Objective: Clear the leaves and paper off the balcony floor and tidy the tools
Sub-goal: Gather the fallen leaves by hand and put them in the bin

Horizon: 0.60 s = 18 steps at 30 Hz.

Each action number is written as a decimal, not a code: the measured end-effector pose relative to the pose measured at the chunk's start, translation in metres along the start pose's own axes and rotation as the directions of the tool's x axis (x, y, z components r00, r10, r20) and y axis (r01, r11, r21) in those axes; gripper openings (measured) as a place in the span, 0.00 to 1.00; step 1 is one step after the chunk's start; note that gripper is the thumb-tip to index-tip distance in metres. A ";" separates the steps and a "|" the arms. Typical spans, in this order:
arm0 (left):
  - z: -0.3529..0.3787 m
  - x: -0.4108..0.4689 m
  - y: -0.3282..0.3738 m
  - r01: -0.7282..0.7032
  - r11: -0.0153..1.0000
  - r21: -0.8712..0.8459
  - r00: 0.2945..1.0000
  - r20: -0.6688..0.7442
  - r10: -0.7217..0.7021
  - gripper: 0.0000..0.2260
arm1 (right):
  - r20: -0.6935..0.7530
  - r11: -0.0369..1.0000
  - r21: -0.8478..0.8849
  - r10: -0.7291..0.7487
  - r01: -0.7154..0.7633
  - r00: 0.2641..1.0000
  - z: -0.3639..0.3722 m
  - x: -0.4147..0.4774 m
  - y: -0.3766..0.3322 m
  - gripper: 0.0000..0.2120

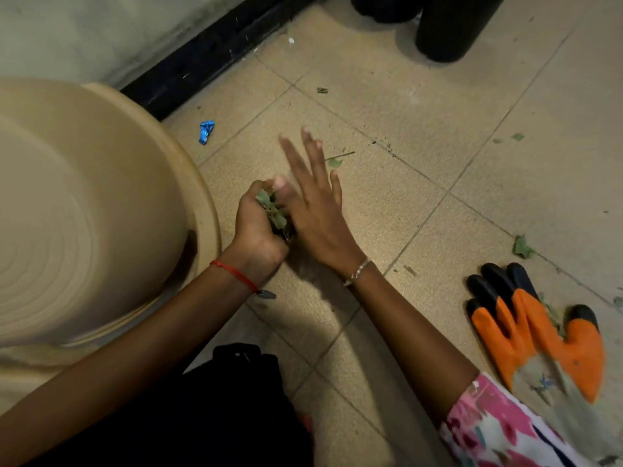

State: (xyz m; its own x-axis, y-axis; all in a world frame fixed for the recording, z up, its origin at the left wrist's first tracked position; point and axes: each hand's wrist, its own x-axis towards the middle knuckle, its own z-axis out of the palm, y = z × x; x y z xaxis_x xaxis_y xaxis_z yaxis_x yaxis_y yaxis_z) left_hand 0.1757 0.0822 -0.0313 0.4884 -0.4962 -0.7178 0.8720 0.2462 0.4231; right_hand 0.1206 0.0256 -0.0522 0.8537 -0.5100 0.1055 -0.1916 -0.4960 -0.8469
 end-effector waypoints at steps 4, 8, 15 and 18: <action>-0.002 0.011 0.006 0.019 0.997 -0.080 0.998 -0.061 -0.024 0.18 | -0.110 0.986 0.065 0.161 -0.155 0.981 -0.026 0.060 0.036 0.27; -0.011 0.018 0.003 0.071 0.997 -0.037 0.997 -0.032 -0.072 0.17 | 0.063 0.924 -0.354 0.177 -0.144 0.982 -0.043 0.132 0.083 0.28; -0.014 0.023 0.005 0.113 0.993 -0.025 0.993 -0.026 -0.114 0.17 | 0.303 0.904 -0.415 0.029 0.104 0.953 -0.039 0.120 0.084 0.22; -0.015 0.023 0.004 0.104 0.994 -0.025 0.994 -0.027 -0.105 0.17 | 0.351 0.935 -0.323 -0.024 0.145 0.936 -0.040 0.075 0.072 0.21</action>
State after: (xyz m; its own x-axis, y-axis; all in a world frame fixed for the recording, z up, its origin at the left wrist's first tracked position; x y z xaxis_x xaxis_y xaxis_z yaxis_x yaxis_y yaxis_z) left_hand 0.1905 0.0846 -0.0547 0.3953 -0.4965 -0.7728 0.9186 0.2142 0.3322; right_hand 0.1518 -0.0763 -0.0847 0.9737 -0.2186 -0.0642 -0.2119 -0.7650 -0.6082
